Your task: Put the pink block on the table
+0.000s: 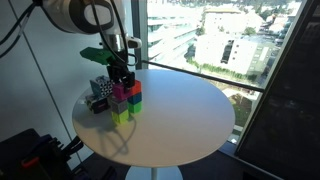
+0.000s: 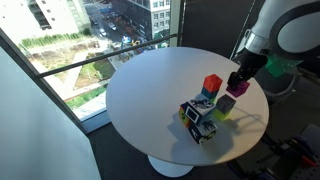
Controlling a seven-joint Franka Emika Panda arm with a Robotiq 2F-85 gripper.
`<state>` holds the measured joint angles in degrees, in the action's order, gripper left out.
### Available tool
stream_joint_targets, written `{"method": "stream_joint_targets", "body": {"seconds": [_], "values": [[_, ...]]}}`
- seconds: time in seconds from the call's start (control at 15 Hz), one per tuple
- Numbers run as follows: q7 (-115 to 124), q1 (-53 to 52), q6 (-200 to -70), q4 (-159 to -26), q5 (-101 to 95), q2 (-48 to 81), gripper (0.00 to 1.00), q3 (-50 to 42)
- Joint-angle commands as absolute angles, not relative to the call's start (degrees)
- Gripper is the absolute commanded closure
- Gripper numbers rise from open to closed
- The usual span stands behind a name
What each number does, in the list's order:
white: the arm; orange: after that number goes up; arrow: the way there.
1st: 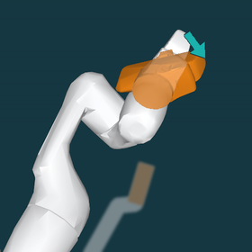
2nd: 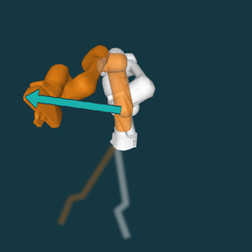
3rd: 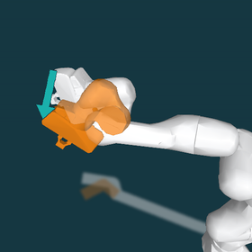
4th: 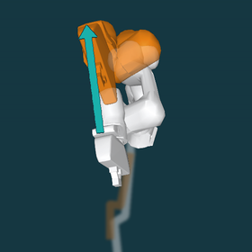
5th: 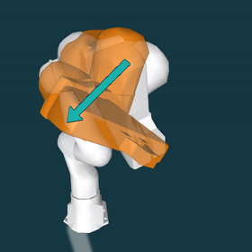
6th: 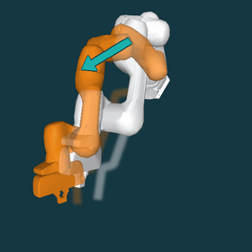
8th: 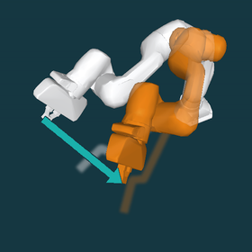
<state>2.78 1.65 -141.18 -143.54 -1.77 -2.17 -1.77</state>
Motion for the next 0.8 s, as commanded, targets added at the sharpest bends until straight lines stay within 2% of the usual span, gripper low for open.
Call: {"method": "stream_joint_targets", "body": {"seconds": [0.0, 0.73], "values": [[2.16, 3.24, -139.64, -142.01, -2.85, -1.88, 0.75, -3.19], [-6.68, 4.34, -140.87, -141.25, -3.12, 1.19, 0.75, -4.58]]}}
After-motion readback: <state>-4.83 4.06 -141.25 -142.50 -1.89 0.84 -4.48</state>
